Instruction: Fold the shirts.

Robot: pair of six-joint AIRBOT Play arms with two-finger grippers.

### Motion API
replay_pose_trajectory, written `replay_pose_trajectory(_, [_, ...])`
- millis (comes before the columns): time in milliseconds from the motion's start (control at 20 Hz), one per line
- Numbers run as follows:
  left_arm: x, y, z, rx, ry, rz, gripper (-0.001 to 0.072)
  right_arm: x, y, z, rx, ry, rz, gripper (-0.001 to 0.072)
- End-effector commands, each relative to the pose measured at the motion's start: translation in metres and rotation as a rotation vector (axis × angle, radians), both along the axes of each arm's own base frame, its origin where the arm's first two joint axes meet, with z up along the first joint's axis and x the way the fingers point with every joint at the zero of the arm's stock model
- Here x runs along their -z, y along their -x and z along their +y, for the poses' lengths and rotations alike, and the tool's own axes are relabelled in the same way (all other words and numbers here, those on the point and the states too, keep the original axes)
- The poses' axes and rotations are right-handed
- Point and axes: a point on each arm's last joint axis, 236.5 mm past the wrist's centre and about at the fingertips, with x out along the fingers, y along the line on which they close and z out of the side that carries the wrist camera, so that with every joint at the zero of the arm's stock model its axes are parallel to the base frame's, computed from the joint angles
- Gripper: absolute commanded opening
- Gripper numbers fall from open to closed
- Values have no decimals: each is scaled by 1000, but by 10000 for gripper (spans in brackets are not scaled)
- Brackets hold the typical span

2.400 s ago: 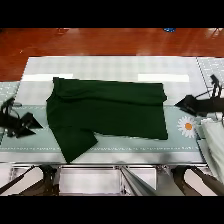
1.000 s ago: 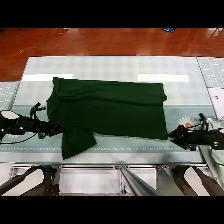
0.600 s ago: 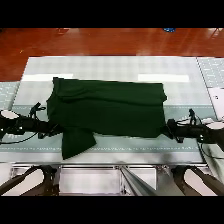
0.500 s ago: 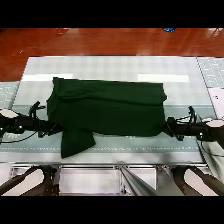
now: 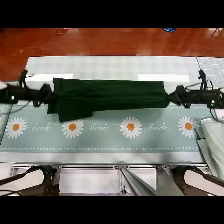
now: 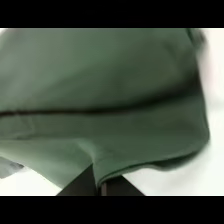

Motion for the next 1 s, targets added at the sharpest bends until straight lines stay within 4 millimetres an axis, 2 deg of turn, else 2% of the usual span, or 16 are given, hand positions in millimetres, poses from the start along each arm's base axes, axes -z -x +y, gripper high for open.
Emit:
replay_pose_trajectory(0, [-20,-68,-7,-18,14,-54,17,-1,-49,-2,-15,2,-20,26])
replay_pose_trajectory(100, [-20,-97,-12,-15,35,-42,17,9,-70,-6,-6,-7,-6,26])
replay_pose_trajectory(200, [-12,-114,-20,28,51,-21,17,18,-85,-10,-4,-12,-2,26])
replay_pose_trajectory(400, [13,-135,-31,61,67,18,17,38,-108,-14,11,-36,15,26])
replay_pose_trajectory(450, [24,-133,-31,64,71,39,25,45,-112,-16,26,-35,20,67])
replay_pose_trajectory(500, [34,-128,-33,76,80,73,207,52,-116,-20,42,-27,22,267])
replay_pose_trajectory(550, [42,-120,-35,96,88,114,508,57,-118,-23,50,-14,19,413])
replay_pose_trajectory(600, [50,-108,-31,128,78,153,510,58,-120,-27,57,0,11,415])
replay_pose_trajectory(650, [52,-100,-21,136,60,182,510,53,-122,-35,71,5,-1,415])
replay_pose_trajectory(750, [40,-85,18,139,-1,221,509,31,-119,-60,72,4,-19,415])
replay_pose_trajectory(850, [12,-77,67,95,-106,187,509,10,-100,-98,80,42,0,414])
replay_pose_trajectory(950, [-32,-79,114,-7,-232,74,509,7,-72,-133,106,117,68,414])
